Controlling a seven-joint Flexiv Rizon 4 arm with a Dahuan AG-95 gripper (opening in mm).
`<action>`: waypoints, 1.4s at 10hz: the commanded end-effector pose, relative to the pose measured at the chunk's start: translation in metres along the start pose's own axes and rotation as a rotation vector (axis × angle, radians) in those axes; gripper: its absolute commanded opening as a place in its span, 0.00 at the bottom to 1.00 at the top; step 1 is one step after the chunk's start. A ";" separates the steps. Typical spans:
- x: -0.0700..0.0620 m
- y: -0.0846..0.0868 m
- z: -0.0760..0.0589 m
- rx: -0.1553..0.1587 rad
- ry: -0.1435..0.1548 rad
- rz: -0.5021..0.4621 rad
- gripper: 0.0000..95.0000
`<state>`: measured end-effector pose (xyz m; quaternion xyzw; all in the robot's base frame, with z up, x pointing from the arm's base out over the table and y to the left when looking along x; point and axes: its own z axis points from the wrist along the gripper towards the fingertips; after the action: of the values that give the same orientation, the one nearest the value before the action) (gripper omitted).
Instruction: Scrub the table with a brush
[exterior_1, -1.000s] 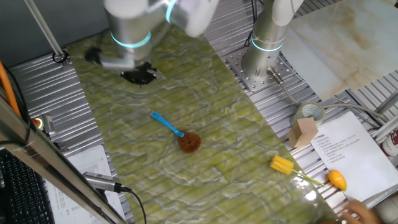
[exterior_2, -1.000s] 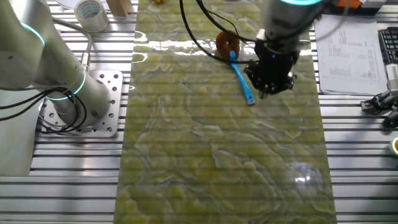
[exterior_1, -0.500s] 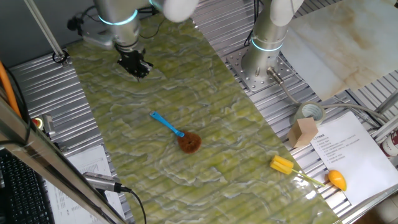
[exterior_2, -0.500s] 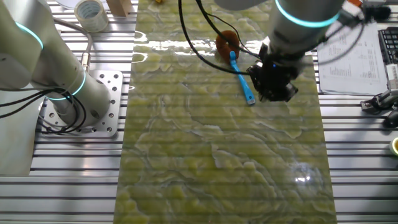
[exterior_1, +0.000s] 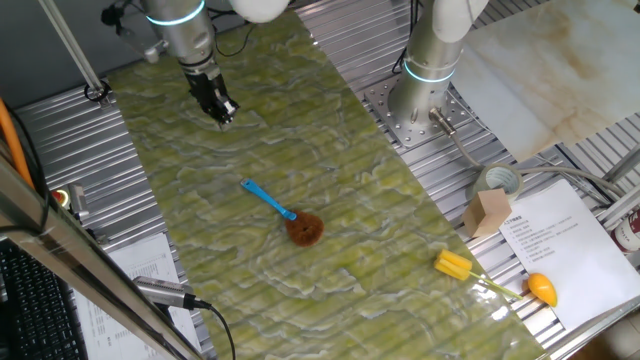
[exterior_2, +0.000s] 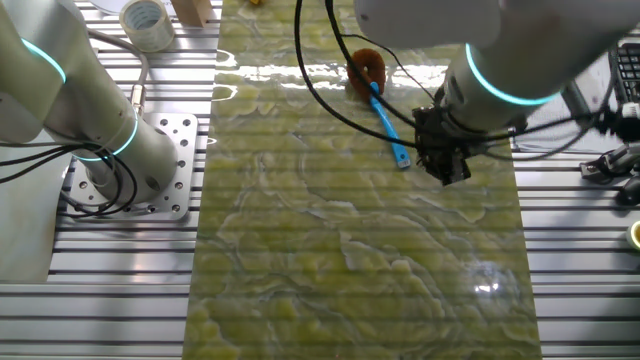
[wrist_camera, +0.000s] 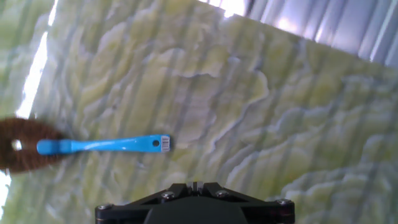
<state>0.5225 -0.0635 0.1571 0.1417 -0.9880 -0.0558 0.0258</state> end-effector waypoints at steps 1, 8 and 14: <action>0.001 -0.001 0.000 0.024 0.002 0.127 0.00; 0.001 -0.001 0.001 0.055 -0.002 0.175 0.00; 0.001 -0.001 0.001 0.077 0.002 0.197 0.00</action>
<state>0.5216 -0.0640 0.1566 0.0445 -0.9985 -0.0138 0.0272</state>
